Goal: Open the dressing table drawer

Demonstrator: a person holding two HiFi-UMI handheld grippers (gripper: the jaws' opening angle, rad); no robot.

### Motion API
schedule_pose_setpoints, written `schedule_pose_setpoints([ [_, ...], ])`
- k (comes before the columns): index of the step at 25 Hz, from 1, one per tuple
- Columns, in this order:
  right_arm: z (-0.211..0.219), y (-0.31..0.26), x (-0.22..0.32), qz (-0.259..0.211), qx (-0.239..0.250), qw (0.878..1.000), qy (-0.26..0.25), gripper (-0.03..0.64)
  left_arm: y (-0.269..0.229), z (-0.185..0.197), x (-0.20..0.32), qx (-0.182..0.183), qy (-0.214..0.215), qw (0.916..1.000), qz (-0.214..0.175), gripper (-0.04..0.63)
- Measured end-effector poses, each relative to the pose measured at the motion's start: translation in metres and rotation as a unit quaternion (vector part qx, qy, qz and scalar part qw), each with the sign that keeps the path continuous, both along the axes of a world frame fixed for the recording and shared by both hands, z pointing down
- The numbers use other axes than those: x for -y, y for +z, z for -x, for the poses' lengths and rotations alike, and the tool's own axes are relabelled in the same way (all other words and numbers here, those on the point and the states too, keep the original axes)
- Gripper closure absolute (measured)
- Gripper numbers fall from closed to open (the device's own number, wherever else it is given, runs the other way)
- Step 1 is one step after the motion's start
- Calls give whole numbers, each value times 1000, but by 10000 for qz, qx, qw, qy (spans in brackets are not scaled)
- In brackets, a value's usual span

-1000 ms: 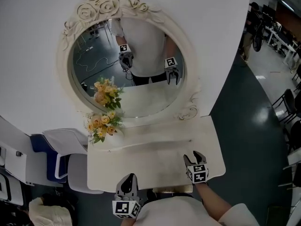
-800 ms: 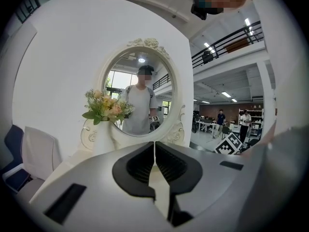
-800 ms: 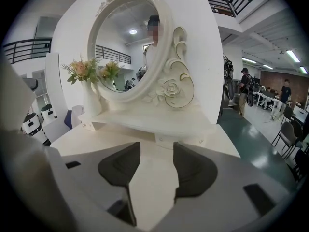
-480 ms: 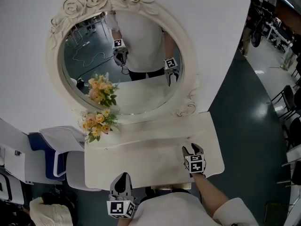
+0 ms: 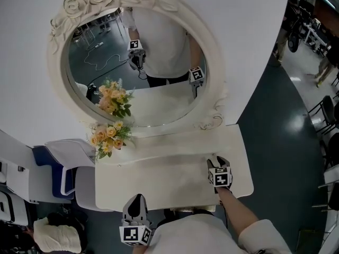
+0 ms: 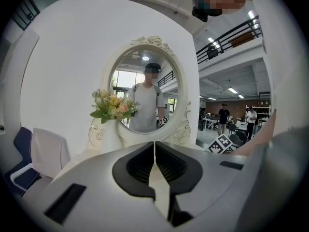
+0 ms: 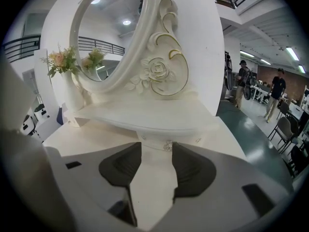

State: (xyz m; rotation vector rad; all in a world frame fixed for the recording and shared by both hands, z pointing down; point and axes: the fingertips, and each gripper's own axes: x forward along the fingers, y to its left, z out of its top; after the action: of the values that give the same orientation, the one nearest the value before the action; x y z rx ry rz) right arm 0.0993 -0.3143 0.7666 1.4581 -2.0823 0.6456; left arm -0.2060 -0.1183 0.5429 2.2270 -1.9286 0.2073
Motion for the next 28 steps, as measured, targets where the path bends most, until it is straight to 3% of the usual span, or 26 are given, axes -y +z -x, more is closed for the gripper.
schedule_pose_setpoints([
  [8, -14, 24, 13, 353, 130, 9988, 318, 422, 2, -5, -4, 27, -93, 9999, 57, 570],
  [28, -13, 45, 33, 567, 206, 9978, 273, 437, 1, -9, -8, 142, -306, 9993, 132, 569],
])
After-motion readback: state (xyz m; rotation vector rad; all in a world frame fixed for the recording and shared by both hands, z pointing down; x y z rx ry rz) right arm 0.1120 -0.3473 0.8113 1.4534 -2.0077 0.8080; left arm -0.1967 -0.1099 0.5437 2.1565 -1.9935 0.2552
